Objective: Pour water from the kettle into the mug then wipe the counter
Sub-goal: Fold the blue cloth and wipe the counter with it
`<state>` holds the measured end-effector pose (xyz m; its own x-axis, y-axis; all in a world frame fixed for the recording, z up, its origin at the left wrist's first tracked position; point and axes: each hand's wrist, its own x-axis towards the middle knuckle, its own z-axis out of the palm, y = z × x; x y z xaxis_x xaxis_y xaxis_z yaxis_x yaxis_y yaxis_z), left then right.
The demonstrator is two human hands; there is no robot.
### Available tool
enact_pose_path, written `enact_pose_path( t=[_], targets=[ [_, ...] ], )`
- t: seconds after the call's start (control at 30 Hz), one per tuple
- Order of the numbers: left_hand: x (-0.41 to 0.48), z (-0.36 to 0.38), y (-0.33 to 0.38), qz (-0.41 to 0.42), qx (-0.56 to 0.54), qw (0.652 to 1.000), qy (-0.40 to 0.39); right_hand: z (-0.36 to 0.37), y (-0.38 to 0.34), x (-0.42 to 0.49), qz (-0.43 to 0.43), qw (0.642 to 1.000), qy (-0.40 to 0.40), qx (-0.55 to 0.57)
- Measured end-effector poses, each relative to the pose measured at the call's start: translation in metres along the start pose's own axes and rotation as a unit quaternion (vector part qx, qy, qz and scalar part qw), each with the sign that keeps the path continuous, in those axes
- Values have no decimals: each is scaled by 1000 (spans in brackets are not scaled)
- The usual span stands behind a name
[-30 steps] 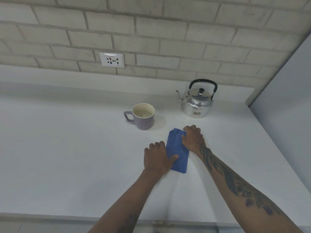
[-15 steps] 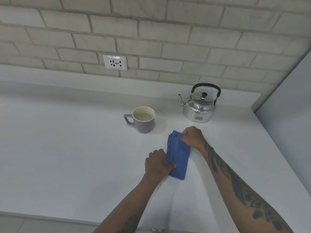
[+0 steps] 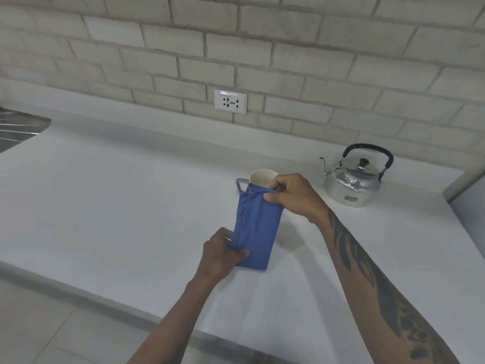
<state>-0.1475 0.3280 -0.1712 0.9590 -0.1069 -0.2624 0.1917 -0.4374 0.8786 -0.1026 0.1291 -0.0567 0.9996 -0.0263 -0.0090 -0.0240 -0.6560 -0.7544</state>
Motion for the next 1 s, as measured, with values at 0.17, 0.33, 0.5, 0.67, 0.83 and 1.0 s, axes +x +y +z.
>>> enact_pose_path(
  t=[0.17, 0.33, 0.5, 0.67, 0.83, 1.0],
  targets=[
    [-6, -57, -13, -35, -36, 996, 70, 45, -46, 34, -41, 999, -36, 4],
    [-14, -104, -30, -74, -97, 987, 108, 92, -81, 61, -57, 997, -60, -7],
    [-16, -142, -50, -109, -117, 976, 147, 133, -100, 81, -37, 995, -88, -12],
    [-8, -165, -67, -138, -110, 970, 165, 168, -97, 94, -5, 994, -104, -18],
    [6, -175, -80, -148, -38, 975, 163, 199, -83, 106, 27, 993, -109, -36],
    [9, -173, -89, -144, 71, 974, 160, 223, -70, 111, 61, 990, -104, -79]
  ],
)
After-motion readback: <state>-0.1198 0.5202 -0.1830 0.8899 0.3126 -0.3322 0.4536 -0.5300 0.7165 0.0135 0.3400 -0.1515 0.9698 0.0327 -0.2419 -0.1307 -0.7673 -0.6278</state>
